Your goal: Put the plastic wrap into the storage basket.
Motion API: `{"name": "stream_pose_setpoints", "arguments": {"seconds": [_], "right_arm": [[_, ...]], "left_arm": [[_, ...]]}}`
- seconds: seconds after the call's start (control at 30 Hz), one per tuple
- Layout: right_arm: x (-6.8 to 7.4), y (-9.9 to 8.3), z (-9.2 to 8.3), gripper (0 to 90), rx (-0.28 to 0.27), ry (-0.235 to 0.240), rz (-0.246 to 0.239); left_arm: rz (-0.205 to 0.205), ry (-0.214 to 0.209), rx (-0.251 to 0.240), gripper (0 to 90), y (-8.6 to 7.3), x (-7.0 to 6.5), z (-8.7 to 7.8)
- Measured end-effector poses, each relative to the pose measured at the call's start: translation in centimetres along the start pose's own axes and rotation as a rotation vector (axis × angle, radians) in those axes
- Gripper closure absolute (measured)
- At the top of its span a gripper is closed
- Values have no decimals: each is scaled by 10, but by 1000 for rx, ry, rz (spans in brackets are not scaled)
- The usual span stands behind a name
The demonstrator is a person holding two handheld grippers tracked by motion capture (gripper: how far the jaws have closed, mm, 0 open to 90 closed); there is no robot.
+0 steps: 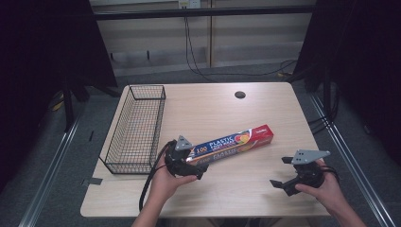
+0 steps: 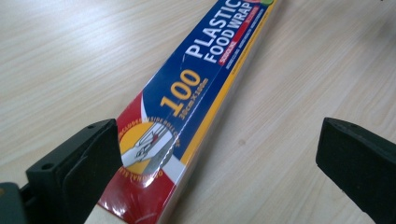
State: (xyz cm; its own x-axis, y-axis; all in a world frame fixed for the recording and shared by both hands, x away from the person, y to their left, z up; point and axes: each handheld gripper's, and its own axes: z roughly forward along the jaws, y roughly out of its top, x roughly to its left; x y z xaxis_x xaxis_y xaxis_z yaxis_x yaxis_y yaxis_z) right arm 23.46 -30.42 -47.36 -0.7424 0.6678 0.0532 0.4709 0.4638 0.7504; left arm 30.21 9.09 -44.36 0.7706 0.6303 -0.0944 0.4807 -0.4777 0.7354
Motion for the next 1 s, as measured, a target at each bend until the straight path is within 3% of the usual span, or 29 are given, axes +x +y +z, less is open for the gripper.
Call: {"name": "stream_pose_setpoints", "arguments": {"seconds": [0.13, 0.27, 0.37, 0.63, 0.73, 1.0], "right_arm": [[-2, 0, -1, 20, 0, 0, 13], [-3, 0, -2, 21, 3, 0, 24], [-4, 0, -2, 22, 1, -2, 28], [-6, -1, -2, 23, 0, -9, 41], [-7, -2, -2, 23, -4, -7, 39], [-8, -2, -2, 23, -2, -8, 42]], "left_arm": [[-10, -16, -5, 5, 8, 2, 3], [8, -22, -3, 10, 20, 2, 7], [35, -33, 29, 15, 30, 2, 13], [26, -74, 33, 38, 51, 8, 35], [29, -92, 57, 39, 59, 8, 45], [83, -119, 136, 44, 75, 4, 74]]}}
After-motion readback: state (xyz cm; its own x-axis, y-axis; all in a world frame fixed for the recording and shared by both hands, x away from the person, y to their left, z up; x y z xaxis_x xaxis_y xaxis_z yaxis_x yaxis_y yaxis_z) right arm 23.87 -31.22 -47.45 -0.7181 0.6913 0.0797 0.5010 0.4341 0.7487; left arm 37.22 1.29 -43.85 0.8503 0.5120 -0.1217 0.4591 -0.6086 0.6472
